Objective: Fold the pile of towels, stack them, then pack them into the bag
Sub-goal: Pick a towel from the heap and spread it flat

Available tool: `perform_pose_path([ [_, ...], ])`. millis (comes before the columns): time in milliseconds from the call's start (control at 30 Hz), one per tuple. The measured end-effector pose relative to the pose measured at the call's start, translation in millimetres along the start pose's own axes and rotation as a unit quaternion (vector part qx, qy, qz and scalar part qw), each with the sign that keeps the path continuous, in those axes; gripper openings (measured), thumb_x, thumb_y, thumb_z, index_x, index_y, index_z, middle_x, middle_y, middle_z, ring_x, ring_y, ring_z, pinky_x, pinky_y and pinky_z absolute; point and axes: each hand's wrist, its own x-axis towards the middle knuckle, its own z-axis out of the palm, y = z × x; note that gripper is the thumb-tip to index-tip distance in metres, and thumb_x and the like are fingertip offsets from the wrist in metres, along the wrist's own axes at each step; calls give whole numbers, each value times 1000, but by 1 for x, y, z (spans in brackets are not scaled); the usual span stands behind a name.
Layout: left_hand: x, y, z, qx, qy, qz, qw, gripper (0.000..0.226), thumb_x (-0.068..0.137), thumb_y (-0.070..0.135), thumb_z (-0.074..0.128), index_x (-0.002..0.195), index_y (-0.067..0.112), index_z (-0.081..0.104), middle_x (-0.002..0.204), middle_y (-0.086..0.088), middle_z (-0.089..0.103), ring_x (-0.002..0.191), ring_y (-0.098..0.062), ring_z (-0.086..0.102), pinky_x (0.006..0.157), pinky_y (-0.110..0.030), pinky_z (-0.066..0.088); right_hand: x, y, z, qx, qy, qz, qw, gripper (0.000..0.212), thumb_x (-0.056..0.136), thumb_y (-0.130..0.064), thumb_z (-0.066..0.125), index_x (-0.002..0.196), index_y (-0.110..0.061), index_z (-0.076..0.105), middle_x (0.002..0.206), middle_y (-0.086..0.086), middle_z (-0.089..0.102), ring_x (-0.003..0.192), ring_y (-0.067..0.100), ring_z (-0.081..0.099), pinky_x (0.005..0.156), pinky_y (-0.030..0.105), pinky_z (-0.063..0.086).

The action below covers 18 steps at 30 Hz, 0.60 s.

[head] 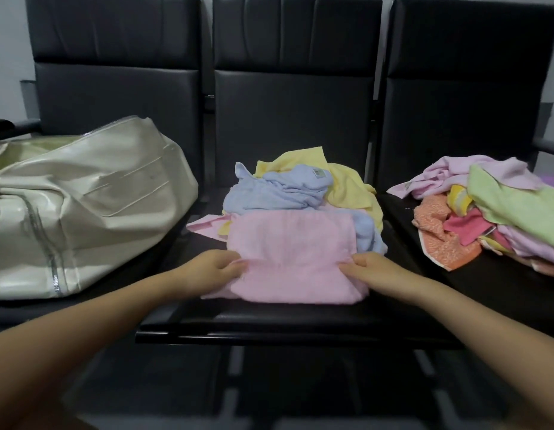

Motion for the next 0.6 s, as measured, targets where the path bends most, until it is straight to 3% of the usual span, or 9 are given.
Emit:
perform_pose_path([
  [67,-6,0,0,24,-21,12,999,37,98,35,54,68,12,50,63,7,46,59,-6,40,63,-23,36,-5,0,3,3,-18,-1,1000,49,91,-43,58,95,5,66,97,11,70,87,19,63,83,35,48],
  [100,-8,2,-1,25,-27,19,999,37,96,35,57,69,10,52,62,7,47,59,-6,40,62,-23,36,-6,1,4,9,-22,0,1000,55,87,-47,60,94,8,64,92,9,69,84,18,62,80,35,47],
  [167,-11,3,-7,7,-31,19,999,39,91,41,63,71,7,59,63,6,49,60,-5,41,64,-25,37,-5,1,3,9,-20,-3,1000,46,87,-42,62,82,3,62,80,5,60,76,16,53,72,31,40],
  [233,-9,4,-15,-15,-10,-11,1000,50,75,59,63,72,9,64,63,8,52,61,-4,44,64,-25,38,-2,-3,1,2,9,-10,1000,32,91,-34,61,75,-7,58,72,4,50,70,15,47,65,29,34],
  [300,-3,7,-24,-24,25,-45,998,53,67,66,59,68,13,63,60,11,52,61,-5,46,63,-25,38,5,-10,-3,5,58,-24,998,33,93,-30,59,67,-12,51,66,0,45,64,12,41,58,28,29],
  [433,19,10,-33,16,83,-68,994,35,90,40,62,64,17,54,64,6,50,64,-10,47,58,-26,34,25,-22,-12,-22,130,-43,990,24,93,-26,55,77,-9,55,71,5,47,61,13,40,53,27,27],
  [533,37,4,-31,21,80,-56,995,37,93,37,58,74,6,60,77,0,58,83,-17,56,67,-31,42,39,-23,-15,-71,148,-28,986,27,93,-26,53,70,-12,48,65,3,45,54,13,38,46,23,27],
  [600,46,5,-29,33,90,-37,995,38,94,34,58,75,1,59,78,-2,55,80,-18,54,65,-26,39,47,-21,-15,-120,161,-19,979,29,91,-27,52,67,-13,45,63,2,42,55,14,37,49,27,25],
])
